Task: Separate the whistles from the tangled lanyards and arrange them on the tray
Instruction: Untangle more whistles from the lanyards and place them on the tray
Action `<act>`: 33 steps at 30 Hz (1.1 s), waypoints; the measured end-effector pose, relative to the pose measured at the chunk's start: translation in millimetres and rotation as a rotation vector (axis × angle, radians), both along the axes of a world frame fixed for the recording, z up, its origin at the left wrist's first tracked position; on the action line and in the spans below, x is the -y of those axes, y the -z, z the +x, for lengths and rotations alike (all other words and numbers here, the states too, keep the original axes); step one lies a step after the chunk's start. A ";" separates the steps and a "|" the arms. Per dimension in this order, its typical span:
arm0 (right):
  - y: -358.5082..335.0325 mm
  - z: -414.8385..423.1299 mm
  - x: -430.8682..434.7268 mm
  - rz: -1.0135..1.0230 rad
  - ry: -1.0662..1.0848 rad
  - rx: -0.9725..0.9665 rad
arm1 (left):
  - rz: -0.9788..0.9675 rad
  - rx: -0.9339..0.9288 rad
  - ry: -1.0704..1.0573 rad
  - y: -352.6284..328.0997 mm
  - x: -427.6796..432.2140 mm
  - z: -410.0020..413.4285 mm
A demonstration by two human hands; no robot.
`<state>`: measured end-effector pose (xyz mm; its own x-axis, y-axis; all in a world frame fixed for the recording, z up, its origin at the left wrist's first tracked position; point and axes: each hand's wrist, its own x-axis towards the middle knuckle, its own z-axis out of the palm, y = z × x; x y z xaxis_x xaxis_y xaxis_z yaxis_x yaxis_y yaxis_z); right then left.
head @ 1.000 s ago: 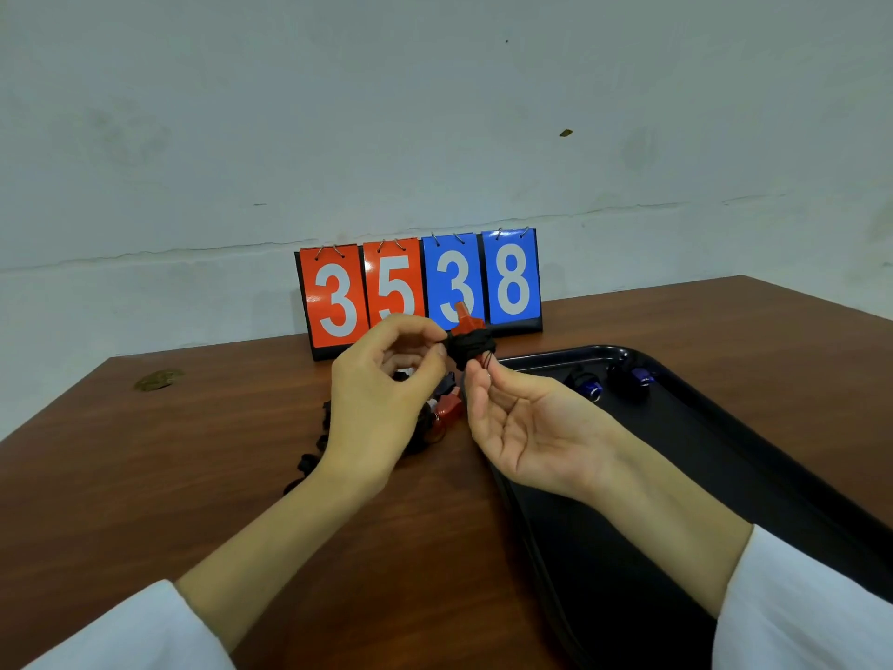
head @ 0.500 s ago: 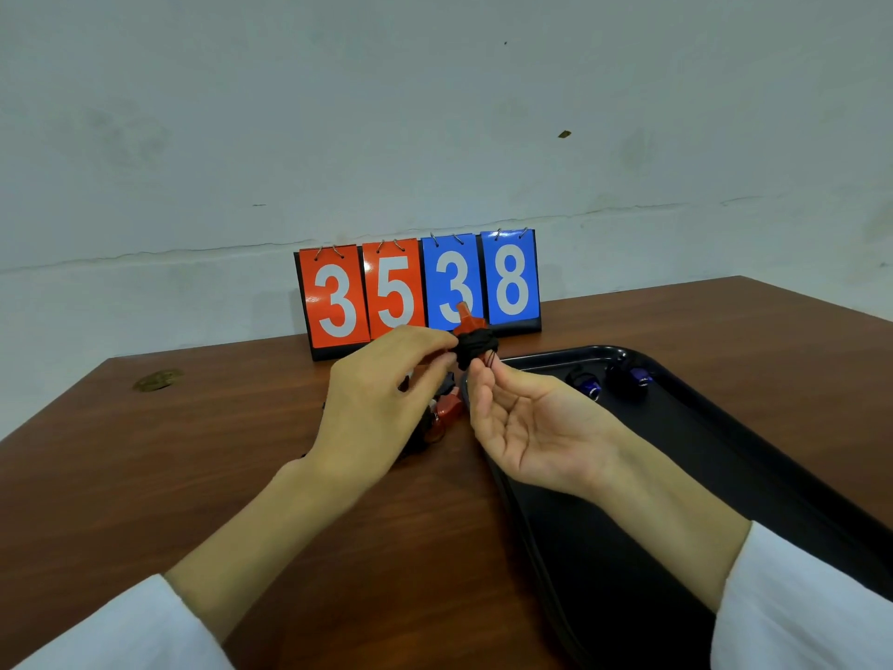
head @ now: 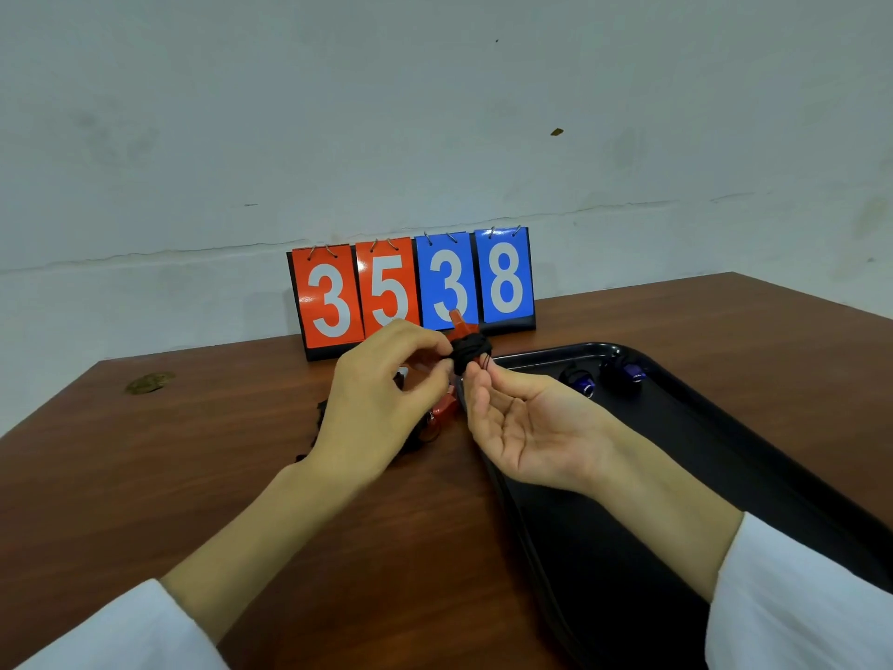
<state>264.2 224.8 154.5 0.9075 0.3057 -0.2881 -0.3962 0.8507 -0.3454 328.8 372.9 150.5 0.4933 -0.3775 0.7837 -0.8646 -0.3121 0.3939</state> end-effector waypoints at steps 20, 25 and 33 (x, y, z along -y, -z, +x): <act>-2.7 0.2 -6.6 0.001 0.071 0.070 | -0.385 -0.501 0.216 -15.7 2.4 -6.3; -2.5 -1.7 -8.5 0.016 0.053 0.090 | -0.542 -0.797 0.447 -14.4 3.3 -2.8; -1.0 -1.5 -9.0 0.044 0.055 0.079 | -0.450 -0.803 0.565 -15.5 4.4 -4.5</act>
